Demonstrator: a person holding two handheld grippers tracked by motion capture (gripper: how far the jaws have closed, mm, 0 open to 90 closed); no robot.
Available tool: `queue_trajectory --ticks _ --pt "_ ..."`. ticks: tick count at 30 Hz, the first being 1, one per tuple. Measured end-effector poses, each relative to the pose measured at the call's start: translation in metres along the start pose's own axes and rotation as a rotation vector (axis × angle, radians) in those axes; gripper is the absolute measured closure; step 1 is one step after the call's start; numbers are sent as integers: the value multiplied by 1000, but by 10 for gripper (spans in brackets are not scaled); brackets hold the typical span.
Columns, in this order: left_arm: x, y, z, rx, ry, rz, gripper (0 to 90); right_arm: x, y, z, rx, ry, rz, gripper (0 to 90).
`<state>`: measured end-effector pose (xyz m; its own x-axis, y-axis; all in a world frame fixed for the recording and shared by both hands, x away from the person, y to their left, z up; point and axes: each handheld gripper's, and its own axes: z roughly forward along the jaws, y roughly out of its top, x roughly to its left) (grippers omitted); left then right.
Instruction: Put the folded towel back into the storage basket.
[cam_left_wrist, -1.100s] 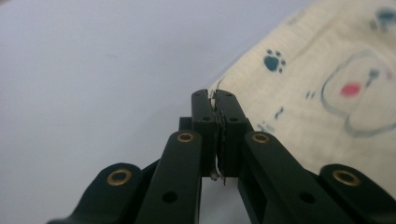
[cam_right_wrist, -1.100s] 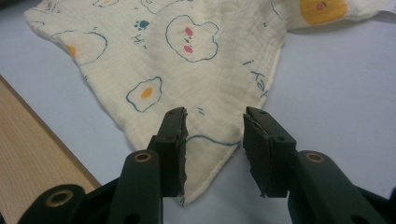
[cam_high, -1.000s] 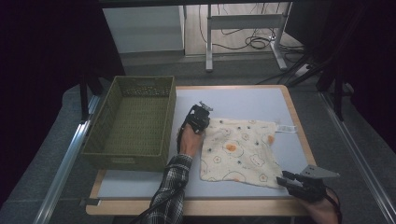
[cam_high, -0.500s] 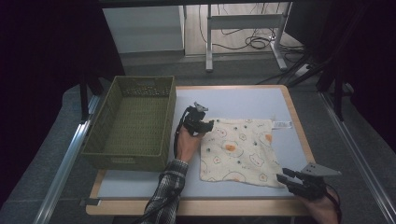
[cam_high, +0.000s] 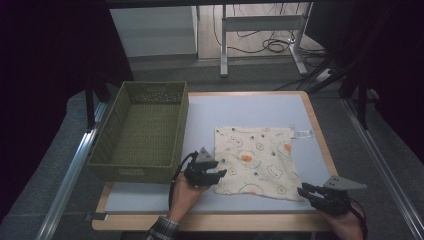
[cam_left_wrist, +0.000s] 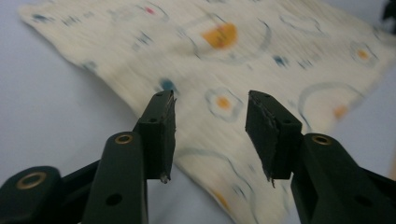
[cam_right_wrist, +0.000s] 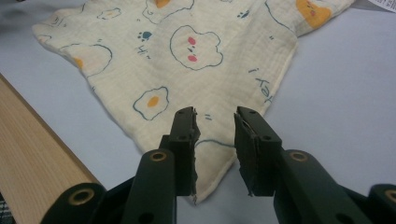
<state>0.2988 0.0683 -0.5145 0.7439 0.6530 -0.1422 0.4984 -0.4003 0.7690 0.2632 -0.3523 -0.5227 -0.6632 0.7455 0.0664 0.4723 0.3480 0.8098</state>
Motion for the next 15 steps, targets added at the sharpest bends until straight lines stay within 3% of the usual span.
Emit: queue_trajectory --ticks 2,4,8,10,11,12,15 --pt "-7 -12 -3 2 -46 -6 575 0 -1 -1 3 -6 -2 699" --pt "-15 -23 -1 20 -60 11 600 1 -2 -2 2 1 -2 701" --pt "-24 -36 4 25 -25 56 604 7 -4 -1 12 12 -29 688" --pt "-24 -38 5 12 -21 60 605 10 -6 1 29 5 -51 677" --pt "-25 -38 6 11 -9 63 631 11 -7 3 44 -4 -62 685" --pt "-30 -38 7 19 33 95 674 12 -8 3 37 -13 -76 704" --pt "-32 -37 8 24 23 81 851 14 -7 3 51 -34 -87 879"
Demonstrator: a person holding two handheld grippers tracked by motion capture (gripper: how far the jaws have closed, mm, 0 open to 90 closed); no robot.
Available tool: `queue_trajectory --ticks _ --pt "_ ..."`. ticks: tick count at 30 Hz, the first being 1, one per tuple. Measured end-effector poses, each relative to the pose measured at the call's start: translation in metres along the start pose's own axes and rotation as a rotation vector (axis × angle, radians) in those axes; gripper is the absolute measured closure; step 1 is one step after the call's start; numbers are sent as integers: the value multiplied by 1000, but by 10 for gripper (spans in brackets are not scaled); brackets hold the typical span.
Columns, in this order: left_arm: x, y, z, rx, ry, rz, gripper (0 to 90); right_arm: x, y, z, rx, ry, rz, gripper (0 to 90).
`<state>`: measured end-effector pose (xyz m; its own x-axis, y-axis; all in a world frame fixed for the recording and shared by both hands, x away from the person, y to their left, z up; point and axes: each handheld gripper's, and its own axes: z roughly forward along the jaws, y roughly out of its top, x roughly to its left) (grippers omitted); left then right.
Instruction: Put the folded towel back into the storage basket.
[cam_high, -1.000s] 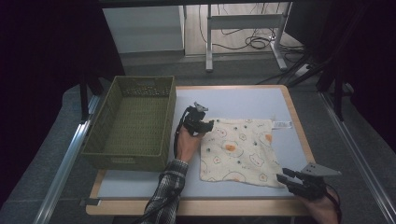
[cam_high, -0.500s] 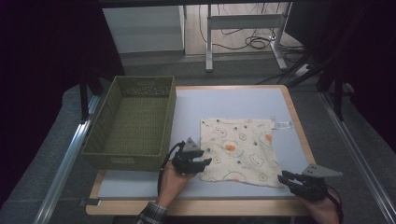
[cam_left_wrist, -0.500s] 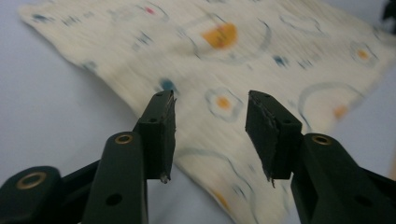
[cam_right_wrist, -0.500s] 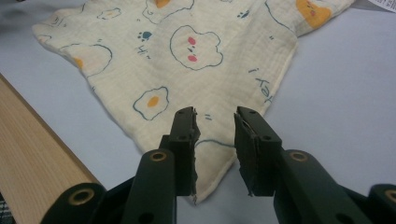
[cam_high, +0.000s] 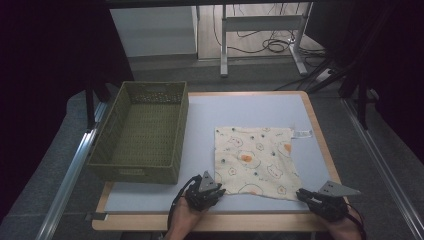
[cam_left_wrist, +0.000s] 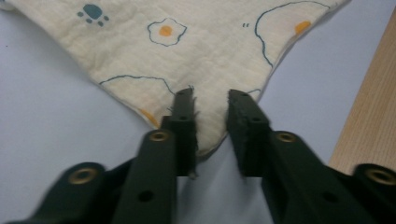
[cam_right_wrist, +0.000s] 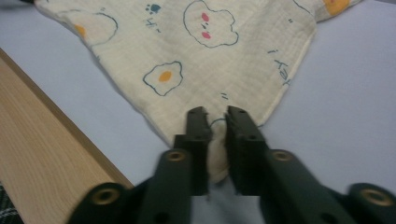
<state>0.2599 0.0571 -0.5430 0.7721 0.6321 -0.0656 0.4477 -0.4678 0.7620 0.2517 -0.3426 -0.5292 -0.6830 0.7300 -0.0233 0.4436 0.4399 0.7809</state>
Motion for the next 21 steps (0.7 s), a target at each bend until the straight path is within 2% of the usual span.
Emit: queue_trajectory --ticks 3,5,8,11,12,14,17,21 --pt "1 0 -2 2 -18 -15 895 2 2 0 15 -7 -9 900" --pt "-1 -4 -10 10 -44 -27 896 3 2 -3 23 -12 -17 900" --pt "-7 -10 -21 1 -79 -41 890 3 1 -9 17 12 4 900" --pt "-11 -17 -24 9 -87 -45 870 7 -3 -11 30 32 10 900" --pt "-10 -18 -25 3 -91 -52 835 7 -4 -11 29 31 8 900" --pt "-6 -18 -27 -20 -59 -66 691 6 -4 -11 23 34 14 898" --pt "3 -12 -31 -52 -24 -86 558 2 0 -13 4 26 27 868" --pt "17 -1 -27 -58 16 -91 531 -8 6 -12 -3 27 48 845"
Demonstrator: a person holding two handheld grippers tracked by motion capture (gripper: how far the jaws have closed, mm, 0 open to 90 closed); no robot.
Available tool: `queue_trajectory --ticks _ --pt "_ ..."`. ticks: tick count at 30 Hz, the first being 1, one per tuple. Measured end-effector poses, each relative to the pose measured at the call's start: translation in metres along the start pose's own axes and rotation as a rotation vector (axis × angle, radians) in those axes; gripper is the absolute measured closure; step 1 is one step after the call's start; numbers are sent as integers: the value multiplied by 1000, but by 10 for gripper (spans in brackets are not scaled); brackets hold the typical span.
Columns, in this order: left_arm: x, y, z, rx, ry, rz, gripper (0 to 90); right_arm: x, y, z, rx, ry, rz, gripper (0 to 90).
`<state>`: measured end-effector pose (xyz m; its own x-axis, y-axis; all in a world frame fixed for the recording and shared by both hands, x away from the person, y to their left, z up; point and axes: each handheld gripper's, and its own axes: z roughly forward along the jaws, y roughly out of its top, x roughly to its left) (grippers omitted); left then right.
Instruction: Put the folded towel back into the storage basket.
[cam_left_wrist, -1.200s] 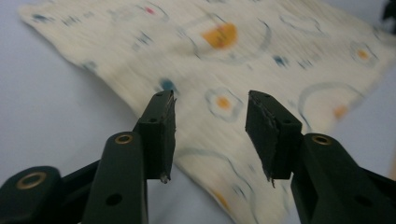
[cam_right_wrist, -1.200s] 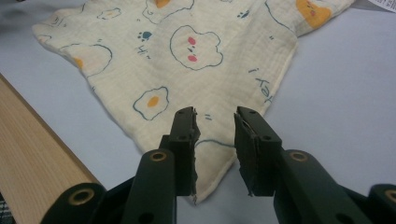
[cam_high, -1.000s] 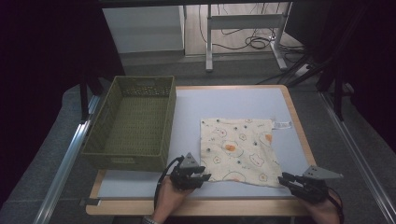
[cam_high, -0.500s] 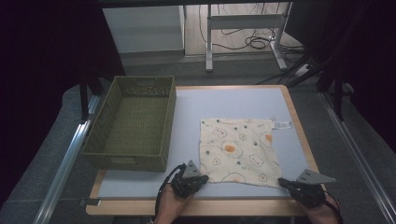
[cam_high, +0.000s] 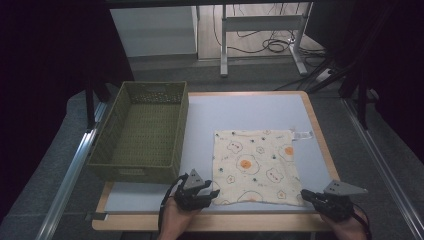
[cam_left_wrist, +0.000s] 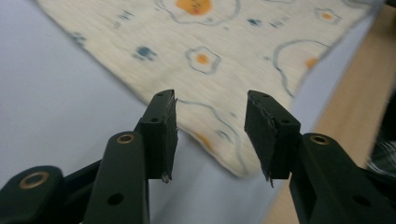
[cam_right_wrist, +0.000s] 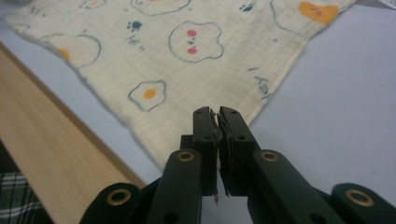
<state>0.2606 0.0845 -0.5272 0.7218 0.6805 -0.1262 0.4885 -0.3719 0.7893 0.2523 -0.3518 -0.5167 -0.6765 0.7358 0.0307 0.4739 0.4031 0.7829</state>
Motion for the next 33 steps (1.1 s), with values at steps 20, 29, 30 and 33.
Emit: queue_trajectory --ticks 20,29,30,33 --pt "47 55 48 -12 64 -49 528 -41 38 31 10 4 66 715" --pt "70 72 63 -31 102 -88 544 -61 58 48 -12 -20 81 692" --pt "71 74 65 -29 113 -88 555 -63 60 51 -12 -22 80 691" --pt "77 78 72 -22 138 -103 568 -69 67 60 -9 -28 68 692"
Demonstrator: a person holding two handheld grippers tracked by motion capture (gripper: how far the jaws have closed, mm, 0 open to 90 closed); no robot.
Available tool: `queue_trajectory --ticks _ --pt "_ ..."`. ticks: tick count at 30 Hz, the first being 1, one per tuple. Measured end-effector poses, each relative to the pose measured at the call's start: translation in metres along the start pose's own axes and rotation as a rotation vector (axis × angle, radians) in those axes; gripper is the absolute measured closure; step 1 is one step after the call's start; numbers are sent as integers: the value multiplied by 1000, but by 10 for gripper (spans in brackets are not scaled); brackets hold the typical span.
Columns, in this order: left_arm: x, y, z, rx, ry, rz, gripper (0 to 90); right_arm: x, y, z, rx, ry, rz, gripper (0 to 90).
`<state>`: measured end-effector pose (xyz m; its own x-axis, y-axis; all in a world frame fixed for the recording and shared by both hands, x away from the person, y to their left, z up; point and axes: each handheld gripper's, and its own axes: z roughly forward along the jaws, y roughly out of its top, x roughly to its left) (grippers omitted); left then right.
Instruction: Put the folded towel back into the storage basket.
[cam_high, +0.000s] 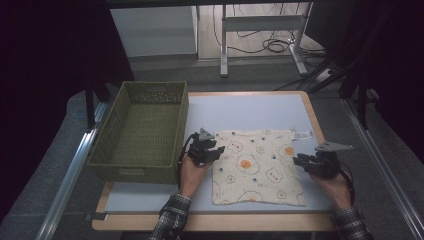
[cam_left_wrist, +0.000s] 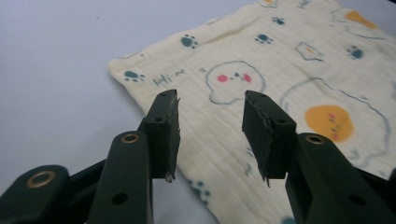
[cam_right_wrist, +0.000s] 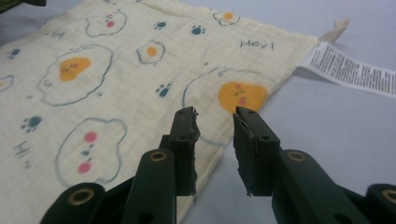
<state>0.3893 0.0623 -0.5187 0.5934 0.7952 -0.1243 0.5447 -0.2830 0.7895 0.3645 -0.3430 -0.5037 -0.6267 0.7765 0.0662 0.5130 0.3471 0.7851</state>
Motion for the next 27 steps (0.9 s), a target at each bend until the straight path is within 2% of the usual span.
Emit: queue_trajectory --ticks 4,13,20,23,27 --pt "8 4 12 9 47 -14 596 -8 9 15 18 -6 -15 693" --pt "27 16 31 -10 80 -54 655 -30 34 39 20 -30 -13 701" --pt "36 23 45 8 112 -47 647 -48 53 57 5 -68 2 701" --pt "40 23 49 9 122 -54 609 -56 57 67 6 -90 10 695" --pt "43 23 54 18 148 -43 571 -62 59 82 31 -116 15 680"
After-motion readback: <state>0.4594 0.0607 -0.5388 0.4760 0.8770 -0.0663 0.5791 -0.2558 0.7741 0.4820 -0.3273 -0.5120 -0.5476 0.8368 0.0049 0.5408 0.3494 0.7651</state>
